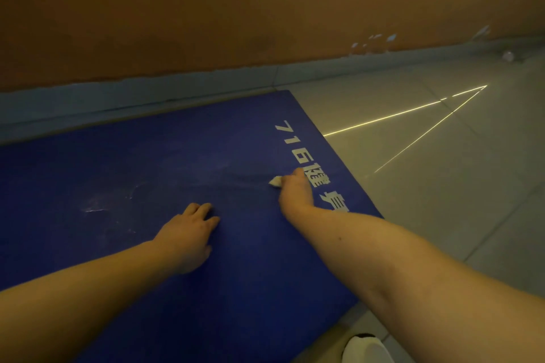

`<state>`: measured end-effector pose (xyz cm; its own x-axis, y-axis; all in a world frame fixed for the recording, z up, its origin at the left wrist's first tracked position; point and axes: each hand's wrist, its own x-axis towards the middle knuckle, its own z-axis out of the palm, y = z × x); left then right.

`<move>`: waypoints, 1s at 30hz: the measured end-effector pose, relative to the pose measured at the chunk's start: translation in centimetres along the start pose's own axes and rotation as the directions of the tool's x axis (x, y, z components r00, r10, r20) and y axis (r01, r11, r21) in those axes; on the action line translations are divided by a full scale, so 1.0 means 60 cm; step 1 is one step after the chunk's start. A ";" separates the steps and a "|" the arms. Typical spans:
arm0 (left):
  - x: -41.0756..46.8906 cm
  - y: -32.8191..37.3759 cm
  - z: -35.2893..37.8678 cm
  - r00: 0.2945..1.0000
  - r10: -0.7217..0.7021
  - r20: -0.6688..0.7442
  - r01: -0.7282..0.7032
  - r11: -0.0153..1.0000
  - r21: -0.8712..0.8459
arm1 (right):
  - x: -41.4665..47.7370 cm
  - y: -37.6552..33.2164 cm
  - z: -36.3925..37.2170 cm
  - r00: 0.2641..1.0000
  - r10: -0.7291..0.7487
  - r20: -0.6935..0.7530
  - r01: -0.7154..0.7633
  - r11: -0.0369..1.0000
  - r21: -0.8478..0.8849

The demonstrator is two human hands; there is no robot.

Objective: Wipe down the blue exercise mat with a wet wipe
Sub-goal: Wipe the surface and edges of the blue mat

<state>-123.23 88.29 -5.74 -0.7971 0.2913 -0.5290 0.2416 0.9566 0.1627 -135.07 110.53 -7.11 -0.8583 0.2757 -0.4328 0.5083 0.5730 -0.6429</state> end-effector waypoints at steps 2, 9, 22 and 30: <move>-0.005 0.004 0.007 1.000 -0.007 -0.007 0.007 1.000 0.002 | 0.013 0.009 -0.007 0.997 0.034 -0.069 -0.038 0.997 -0.070; -0.019 0.010 0.026 0.999 -0.031 -0.014 0.031 0.999 0.023 | -0.114 0.033 0.059 0.977 -0.177 0.123 0.163 0.980 0.113; -0.059 0.024 0.046 0.997 -0.043 0.058 0.042 0.999 0.014 | 0.014 0.080 -0.057 0.989 -0.141 -0.051 0.107 0.905 -0.411; -0.075 0.031 0.054 0.997 -0.033 0.065 0.031 0.999 0.030 | -0.120 0.136 0.024 0.793 -0.511 0.332 0.608 0.635 -0.477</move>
<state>-117.37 88.78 -5.77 -0.7668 0.2590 -0.5873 0.2329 0.9649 0.1214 -124.63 112.10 -10.14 -0.9166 -0.3305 -0.2250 -0.2334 0.8992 -0.3702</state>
